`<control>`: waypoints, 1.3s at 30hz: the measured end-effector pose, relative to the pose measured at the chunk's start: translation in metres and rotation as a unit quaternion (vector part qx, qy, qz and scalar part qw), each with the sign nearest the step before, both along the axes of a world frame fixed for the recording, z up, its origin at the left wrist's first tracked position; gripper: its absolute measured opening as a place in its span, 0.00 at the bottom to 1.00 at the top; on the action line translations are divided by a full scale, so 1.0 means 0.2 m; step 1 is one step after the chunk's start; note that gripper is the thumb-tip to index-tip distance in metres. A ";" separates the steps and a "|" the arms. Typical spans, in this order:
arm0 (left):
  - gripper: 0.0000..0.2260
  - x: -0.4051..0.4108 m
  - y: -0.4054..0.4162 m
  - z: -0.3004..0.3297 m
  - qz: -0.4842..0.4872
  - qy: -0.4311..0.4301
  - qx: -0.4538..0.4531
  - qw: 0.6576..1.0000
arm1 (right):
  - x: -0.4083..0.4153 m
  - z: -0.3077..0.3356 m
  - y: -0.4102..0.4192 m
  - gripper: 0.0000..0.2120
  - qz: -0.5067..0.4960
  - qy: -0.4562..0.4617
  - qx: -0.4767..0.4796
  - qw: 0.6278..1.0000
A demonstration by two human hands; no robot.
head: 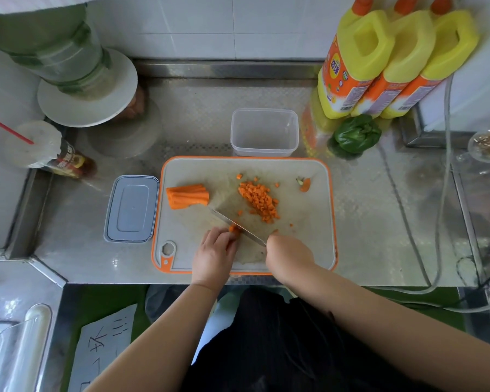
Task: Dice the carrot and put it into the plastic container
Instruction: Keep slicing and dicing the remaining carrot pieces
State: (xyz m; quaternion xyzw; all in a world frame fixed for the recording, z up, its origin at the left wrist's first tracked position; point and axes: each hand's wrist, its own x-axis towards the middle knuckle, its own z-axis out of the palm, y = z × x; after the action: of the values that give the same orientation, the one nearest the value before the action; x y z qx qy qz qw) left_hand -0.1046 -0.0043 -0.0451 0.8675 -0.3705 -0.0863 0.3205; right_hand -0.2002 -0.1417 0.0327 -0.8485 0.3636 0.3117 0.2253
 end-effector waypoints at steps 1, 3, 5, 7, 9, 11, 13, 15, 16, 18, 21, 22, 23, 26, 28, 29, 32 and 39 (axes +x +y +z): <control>0.05 -0.01 0.00 0.00 0.004 -0.004 -0.004 1.000 | 0.00 0.00 0.00 0.10 -0.012 -0.003 0.009 1.000; 0.02 -0.02 0.00 0.00 0.010 -0.010 -0.013 1.000 | 0.01 -0.01 -0.01 0.08 -0.026 -0.020 0.028 0.999; 0.03 -0.02 0.00 -0.01 0.008 -0.015 -0.020 1.000 | 0.01 -0.01 -0.05 0.11 -0.050 -0.038 0.054 0.997; 0.02 -0.01 0.00 -0.01 0.002 -0.016 -0.023 1.000 | 0.00 -0.01 -0.07 0.14 -0.070 -0.050 0.068 0.994; 0.03 -0.01 0.01 0.01 0.000 -0.015 -0.017 1.000 | -0.01 0.00 -0.07 0.13 -0.062 -0.065 0.055 0.994; 0.04 -0.01 0.02 0.03 0.000 -0.014 -0.015 1.000 | -0.03 0.01 -0.04 0.13 -0.038 -0.076 0.033 0.996; 0.04 -0.02 0.04 0.02 -0.003 -0.015 -0.012 1.000 | -0.05 0.03 -0.01 0.11 -0.015 -0.077 0.014 0.997; 0.04 -0.02 0.05 0.01 -0.003 -0.013 -0.007 1.000 | -0.05 0.03 0.01 0.09 0.013 -0.074 -0.007 0.997; 0.04 -0.02 0.05 0.00 0.000 -0.011 -0.005 1.000 | -0.04 0.04 0.02 0.08 0.026 -0.068 -0.019 0.997; 0.03 -0.02 0.05 -0.01 0.004 -0.010 -0.006 1.000 | -0.03 0.05 0.04 0.07 0.034 -0.042 -0.034 0.998; 0.03 -0.01 0.05 -0.02 0.001 -0.017 -0.018 1.000 | 0.00 0.06 0.05 0.10 0.021 -0.001 -0.016 1.000; 0.05 -0.02 0.05 -0.02 0.001 -0.017 -0.022 1.000 | 0.01 0.05 0.05 0.11 0.016 0.011 -0.008 1.000; 0.07 -0.02 0.05 -0.02 0.002 -0.017 -0.025 1.000 | 0.02 0.05 0.05 0.10 0.009 0.017 -0.002 1.000; 0.11 -0.02 0.05 -0.02 0.008 -0.020 -0.028 0.999 | 0.02 0.01 0.05 0.07 -0.011 -0.002 0.006 1.000; 0.10 -0.02 0.05 -0.02 0.005 -0.022 -0.030 0.999 | 0.01 -0.01 0.04 0.06 -0.013 -0.022 0.006 1.000; 0.07 -0.02 0.05 -0.02 0.002 -0.023 -0.031 0.999 | 0.00 -0.02 0.03 0.07 -0.023 -0.032 0.010 0.999; 0.03 -0.02 0.07 -0.02 -0.005 -0.025 -0.018 1.000 | -0.01 -0.01 -0.01 0.12 -0.069 -0.063 0.043 0.995; 0.04 -0.01 0.08 0.01 -0.012 -0.025 -0.007 1.000 | -0.02 0.05 -0.03 0.13 -0.006 -0.095 -0.002 0.995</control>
State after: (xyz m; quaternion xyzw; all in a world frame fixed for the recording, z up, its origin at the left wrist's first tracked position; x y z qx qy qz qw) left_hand -0.1064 0.0126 -0.0432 0.8625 -0.3896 -0.0661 0.3161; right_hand -0.2050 -0.1469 0.0431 -0.8724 0.3462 0.2276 0.2594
